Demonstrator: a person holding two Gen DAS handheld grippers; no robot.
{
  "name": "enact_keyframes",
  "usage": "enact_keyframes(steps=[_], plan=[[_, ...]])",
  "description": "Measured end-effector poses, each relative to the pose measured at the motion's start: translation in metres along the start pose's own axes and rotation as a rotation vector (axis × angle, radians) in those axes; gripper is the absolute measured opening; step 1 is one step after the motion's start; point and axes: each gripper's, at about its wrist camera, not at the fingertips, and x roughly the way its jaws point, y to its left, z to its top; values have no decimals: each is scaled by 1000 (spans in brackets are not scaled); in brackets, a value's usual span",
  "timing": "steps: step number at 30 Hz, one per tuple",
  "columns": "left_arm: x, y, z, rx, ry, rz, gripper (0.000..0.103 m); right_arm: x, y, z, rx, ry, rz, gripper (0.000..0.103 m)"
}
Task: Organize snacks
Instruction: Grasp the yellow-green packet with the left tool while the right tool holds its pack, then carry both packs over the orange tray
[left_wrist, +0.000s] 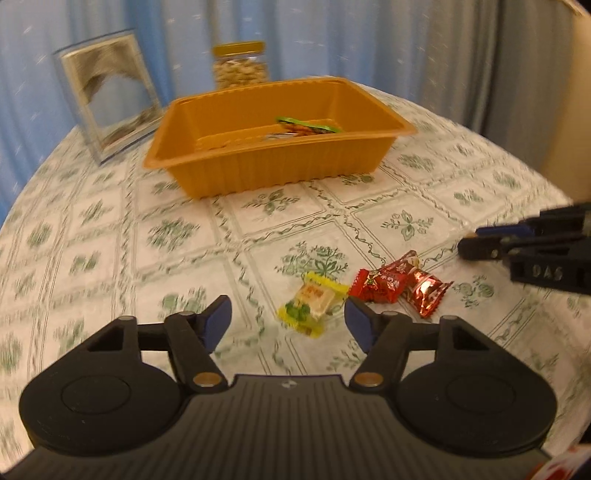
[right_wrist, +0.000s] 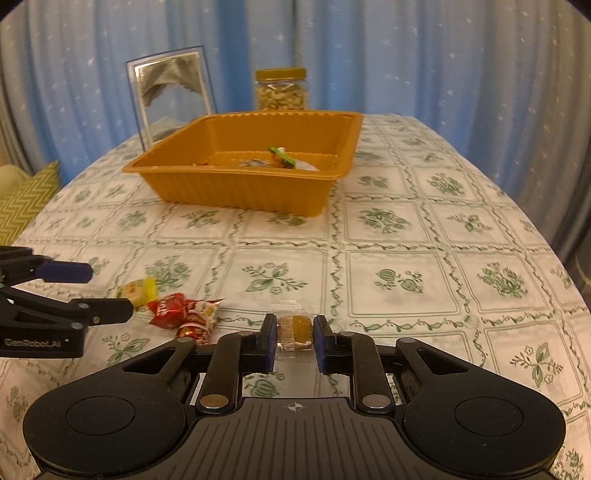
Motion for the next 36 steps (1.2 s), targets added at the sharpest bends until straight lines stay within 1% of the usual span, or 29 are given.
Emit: enact_keyframes(steps=[2,4,7,9,10,11,15,18,24,28,31,36], plan=[[7,-2,3,55,7,-9,53,0,-1,0,5,-2,-3,21],[12,-2,4,86,13,-18,48,1,-2,0,10,-2,-2,21],[15,0,7,70,16,-51,41,2,-2,-1,16,-1,-3,21],[15,0,7,58,19,-70,32,3,-3,-1,21,-1,-2,21],[15,-1,8,48,23,-83,25,3,-3,-1,24,-1,-2,21],[15,-2,8,38,28,-90,20,3,-3,-1,26,-1,-1,21],[10,-8,9,2,49,-55,19,0,-2,1,34,-11,3,21],[3,-11,5,-43,54,-6,19,-7,1,4,34,-27,5,21],[-27,-13,-3,-173,44,40,19,-30,9,4,46,-56,25,21],[-49,-19,-10,-241,40,44,19,-50,12,-1,94,-56,53,21],[-67,-25,-15,-275,30,44,19,-65,14,-7,116,-55,52,21],[-94,-33,-20,-293,7,48,19,-89,21,-15,118,-60,46,21]])
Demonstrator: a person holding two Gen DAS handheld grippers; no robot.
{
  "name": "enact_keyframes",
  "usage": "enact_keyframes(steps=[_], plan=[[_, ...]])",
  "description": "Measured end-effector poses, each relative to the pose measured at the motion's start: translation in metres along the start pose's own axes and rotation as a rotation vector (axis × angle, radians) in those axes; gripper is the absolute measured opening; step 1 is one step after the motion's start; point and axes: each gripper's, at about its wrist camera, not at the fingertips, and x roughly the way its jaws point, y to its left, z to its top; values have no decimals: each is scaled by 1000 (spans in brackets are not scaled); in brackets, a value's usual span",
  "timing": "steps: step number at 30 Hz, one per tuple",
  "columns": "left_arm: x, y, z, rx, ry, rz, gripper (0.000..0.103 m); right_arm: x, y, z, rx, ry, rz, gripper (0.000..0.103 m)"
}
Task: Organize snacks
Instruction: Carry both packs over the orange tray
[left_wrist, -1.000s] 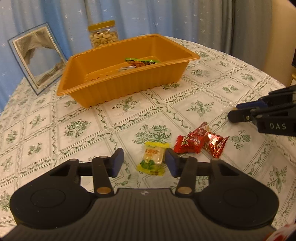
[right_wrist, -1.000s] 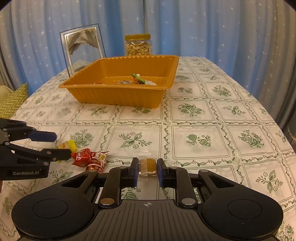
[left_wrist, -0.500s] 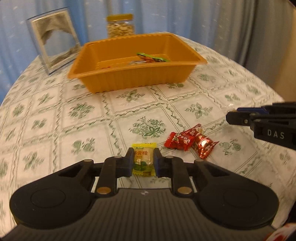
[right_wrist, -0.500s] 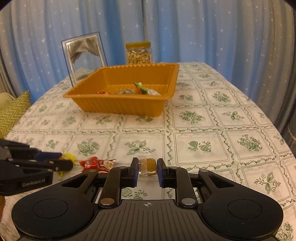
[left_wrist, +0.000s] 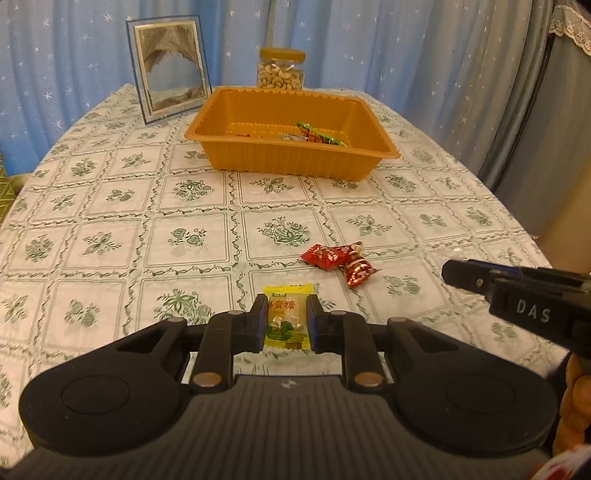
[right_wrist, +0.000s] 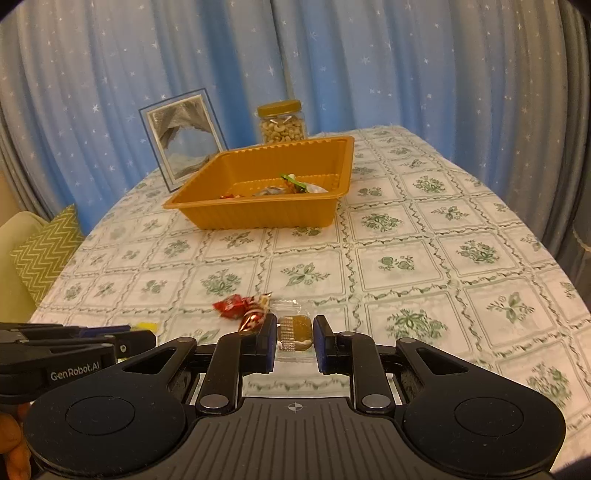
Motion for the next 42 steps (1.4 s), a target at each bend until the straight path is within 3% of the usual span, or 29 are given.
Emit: enact_keyframes(steps=[11,28,34,42], plan=[[-37,-8,-7,-1,-30,-6,19,-32,11,-10,-16,15,-26,21],[-43,-11,0,1,-51,-12,19,-40,8,-2,-9,8,-42,21],[-37,-5,19,3,-69,-13,19,-39,6,21,-10,-28,-31,21],[-22,6,68,15,-133,-14,19,-19,5,69,-33,-88,-16,21]])
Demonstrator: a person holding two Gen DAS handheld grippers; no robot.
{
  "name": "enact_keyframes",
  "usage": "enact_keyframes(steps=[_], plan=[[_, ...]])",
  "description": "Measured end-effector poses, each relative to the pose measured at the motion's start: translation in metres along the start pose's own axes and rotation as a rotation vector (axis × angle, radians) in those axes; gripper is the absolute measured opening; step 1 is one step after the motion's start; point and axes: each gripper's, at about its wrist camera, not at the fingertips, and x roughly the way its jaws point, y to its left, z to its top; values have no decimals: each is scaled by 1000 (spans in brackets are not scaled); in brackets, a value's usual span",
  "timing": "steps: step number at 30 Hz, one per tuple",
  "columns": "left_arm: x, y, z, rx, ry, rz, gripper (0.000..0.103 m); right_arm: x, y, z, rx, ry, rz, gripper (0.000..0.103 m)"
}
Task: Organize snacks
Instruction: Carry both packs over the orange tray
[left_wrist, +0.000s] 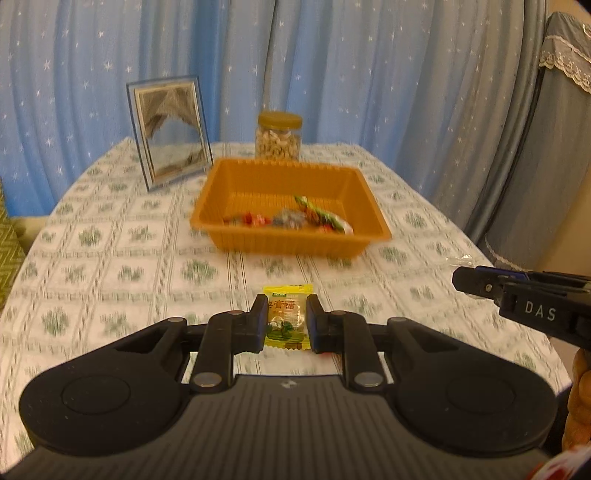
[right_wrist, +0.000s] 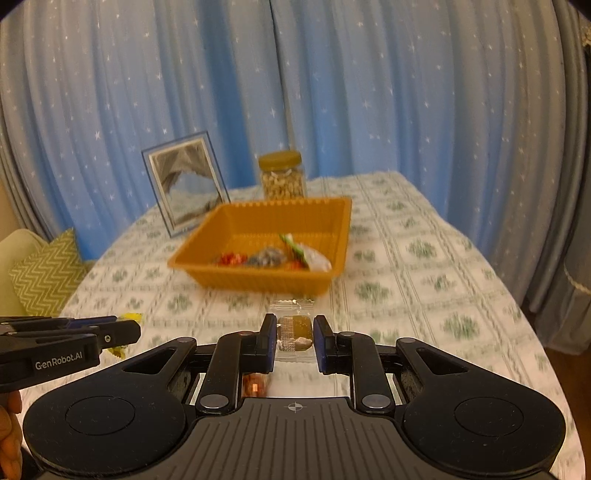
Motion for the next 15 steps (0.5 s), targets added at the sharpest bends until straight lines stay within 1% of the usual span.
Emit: enact_keyframes(steps=[7,15], plan=[[35,14,38,8,-36,-1,19,40,1,30,-1,-26,12,21],[87,31,67,-5,-54,-19,19,92,5,54,4,-24,29,21]])
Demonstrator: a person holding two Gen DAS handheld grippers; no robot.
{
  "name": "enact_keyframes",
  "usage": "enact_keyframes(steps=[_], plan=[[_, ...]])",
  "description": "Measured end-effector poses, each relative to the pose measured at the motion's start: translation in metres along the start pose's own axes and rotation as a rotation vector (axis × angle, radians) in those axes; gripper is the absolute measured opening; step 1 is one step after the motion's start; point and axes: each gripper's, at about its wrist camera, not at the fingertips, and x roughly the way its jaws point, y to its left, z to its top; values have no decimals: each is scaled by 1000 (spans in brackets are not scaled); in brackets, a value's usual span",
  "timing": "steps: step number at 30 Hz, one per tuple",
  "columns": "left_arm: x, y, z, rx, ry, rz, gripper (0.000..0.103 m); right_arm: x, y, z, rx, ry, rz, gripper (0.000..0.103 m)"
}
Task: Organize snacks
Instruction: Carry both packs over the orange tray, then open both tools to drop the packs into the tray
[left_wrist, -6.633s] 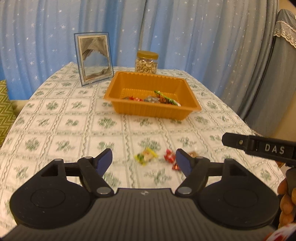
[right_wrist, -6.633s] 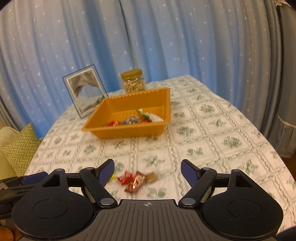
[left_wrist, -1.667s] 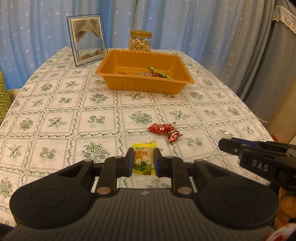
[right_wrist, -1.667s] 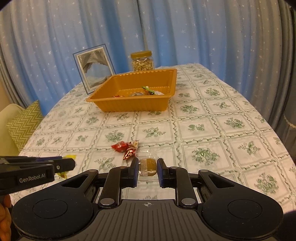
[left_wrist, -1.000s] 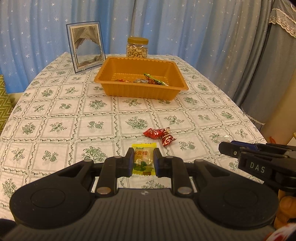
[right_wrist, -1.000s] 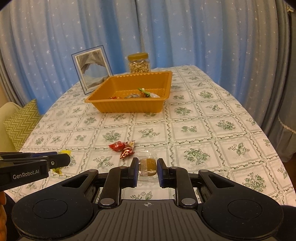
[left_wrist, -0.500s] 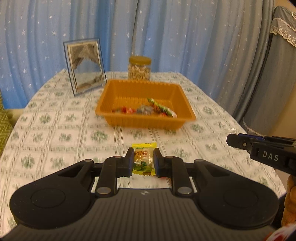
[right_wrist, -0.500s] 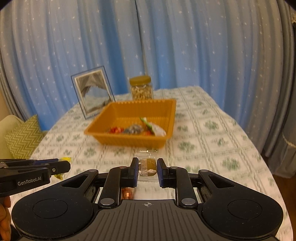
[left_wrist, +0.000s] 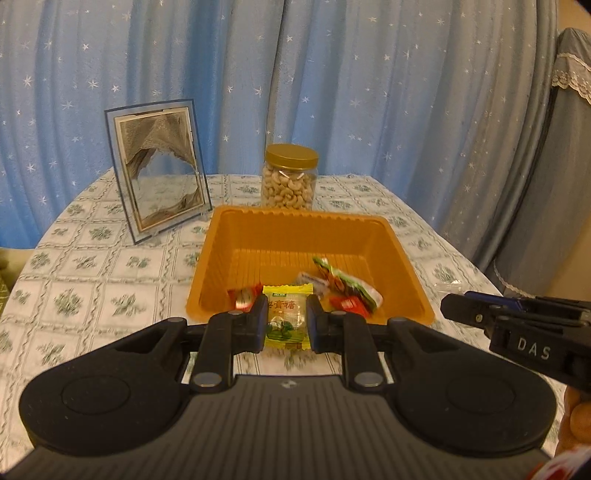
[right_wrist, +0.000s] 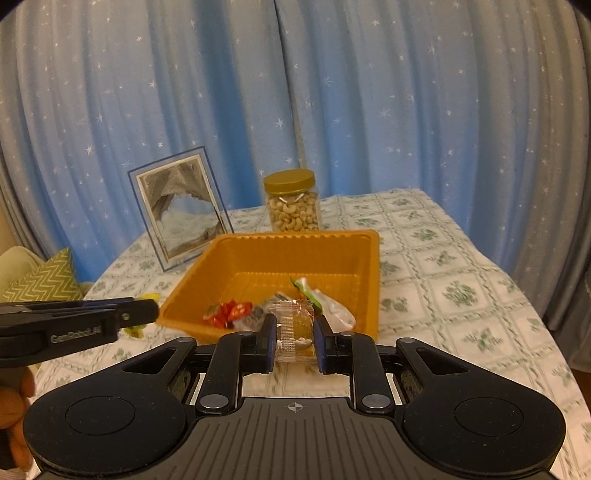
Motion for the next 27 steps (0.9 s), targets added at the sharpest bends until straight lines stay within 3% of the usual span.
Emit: enact_keyframes(steps=[13,27], plan=[[67,21,20,-5,19,-10,19,78,-10,31,45,31,-10,21],[114,32,37,-11,26,-26,19,119,-31,34,111,76,-43,21]])
